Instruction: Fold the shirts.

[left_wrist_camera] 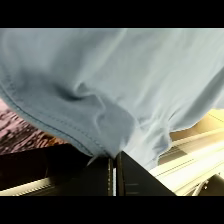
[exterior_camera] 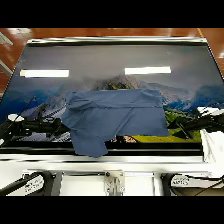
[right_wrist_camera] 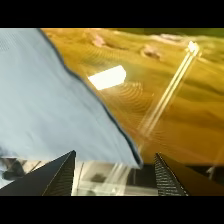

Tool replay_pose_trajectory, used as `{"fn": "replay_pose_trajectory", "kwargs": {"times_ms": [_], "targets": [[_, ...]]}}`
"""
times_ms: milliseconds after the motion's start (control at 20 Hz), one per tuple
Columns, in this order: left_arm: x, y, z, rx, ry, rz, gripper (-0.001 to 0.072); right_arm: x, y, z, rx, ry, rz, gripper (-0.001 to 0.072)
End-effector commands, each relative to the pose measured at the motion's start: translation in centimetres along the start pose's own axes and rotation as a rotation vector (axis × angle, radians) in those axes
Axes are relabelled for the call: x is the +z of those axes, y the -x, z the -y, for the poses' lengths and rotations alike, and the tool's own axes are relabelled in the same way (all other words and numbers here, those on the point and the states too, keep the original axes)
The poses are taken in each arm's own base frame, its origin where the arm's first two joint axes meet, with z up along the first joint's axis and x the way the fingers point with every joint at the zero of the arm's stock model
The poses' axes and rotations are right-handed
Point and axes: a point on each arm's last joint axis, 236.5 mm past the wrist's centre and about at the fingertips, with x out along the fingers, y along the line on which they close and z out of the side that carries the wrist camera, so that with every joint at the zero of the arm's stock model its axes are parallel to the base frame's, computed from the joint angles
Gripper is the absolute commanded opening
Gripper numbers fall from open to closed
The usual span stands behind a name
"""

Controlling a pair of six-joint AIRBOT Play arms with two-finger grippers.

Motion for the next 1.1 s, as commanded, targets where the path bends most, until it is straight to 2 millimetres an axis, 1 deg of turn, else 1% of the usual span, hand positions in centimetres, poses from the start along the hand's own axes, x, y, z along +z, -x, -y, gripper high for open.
{"fn": "replay_pose_trajectory", "kwargs": {"times_ms": [0,100,150,200,250,300,350,400,450,500,550,600,650,700,750,800,850,900,950,1000,1050], "targets": [[0.5,0.6,1.0,-0.013,-0.014,0.002,0.0035,0.7,-2.4,-0.6,-0.019,0.024,-0.006,0.0622],[1.3,1.2,1.6,-0.016,-0.036,0.018,0.0035,1.2,-3.6,-1.3,-0.044,0.017,0.007,0.0512],[1.9,1.5,2.0,-0.016,-0.049,0.032,0.0035,1.0,-4.2,-1.9,-0.05,0.03,-0.007,0.0509],[2.5,1.9,2.4,-0.016,-0.064,0.047,0.0035,0.5,-4.7,-2.5,-0.051,0.053,-0.025,0.0369],[3.3,2.5,2.9,-0.014,-0.086,0.066,0.0035,0.1,-4.9,-3.4,-0.04,0.071,-0.04,0.0109],[4.2,3.2,3.4,-0.004,-0.115,0.089,0.0035,-0.2,-4.5,-4.9,-0.002,0.127,-0.05,0.0062],[5.5,4.4,4.2,0.014,-0.163,0.12,0.0034,-0.4,-3.6,-7.0,0.06,0.212,-0.045,0.0061],[7.0,5.9,5.2,0.035,-0.222,0.156,0.0034,0.0,-1.7,-9.6,0.124,0.287,-0.003,0.0061],[8.9,8.0,7.1,0.052,-0.292,0.211,0.0034,0.8,0.8,-12.0,0.161,0.349,0.069,0.0061],[10.7,10.5,9.7,0.051,-0.364,0.275,0.0034,1.8,4.5,-15.0,0.181,0.436,0.182,0.0061],[12.2,13.7,13.1,0.048,-0.454,0.351,0.0034,2.3,9.1,-18.5,0.199,0.553,0.32,0.006],[13.2,17.3,16.9,0.046,-0.548,0.432,0.0034,2.1,14.3,-21.9,0.202,0.673,0.467,0.0061],[13.6,21.6,21.4,0.046,-0.663,0.534,0.0034,1.4,20.1,-25.0,0.178,0.779,0.64,0.0061],[13.1,26.0,25.8,0.049,-0.773,0.647,0.0034,-0.5,27.0,-28.3,0.151,0.876,0.853,0.0061],[11.5,30.9,30.5,0.053,-0.893,0.781,0.0034,-3.5,34.2,-31.2,0.126,0.952,1.089,0.0061],[8.7,35.4,34.8,0.055,-1.006,0.908,0.0034,-7.3,40.6,-33.3,0.103,1.004,1.312,0.0061],[5.8,39.0,38.0,0.053,-1.078,1.021,0.0034,-12.1,46.5,-34.6,0.071,1.046,1.531,0.0061],[2.7,42.4,40.5,0.043,-1.111,1.144,0.0034,-16.5,50.6,-34.8,0.047,1.052,1.692,0.0061],[0.1,45.0,41.8,0.036,-1.107,1.252,0.0034,-20.7,53.6,-34.5,0.04,1.031,1.817,0.0061],[-2.3,47.1,42.2,0.054,-1.098,1.346,0.0034,-23.8,55.1,-33.9,0.041,1.007,1.89,0.0061],[-4.1,48.3,41.8,0.091,-1.089,1.405,0.0034,-26.3,55.7,-33.0,0.036,0.977,1.935,0.0061]]}}
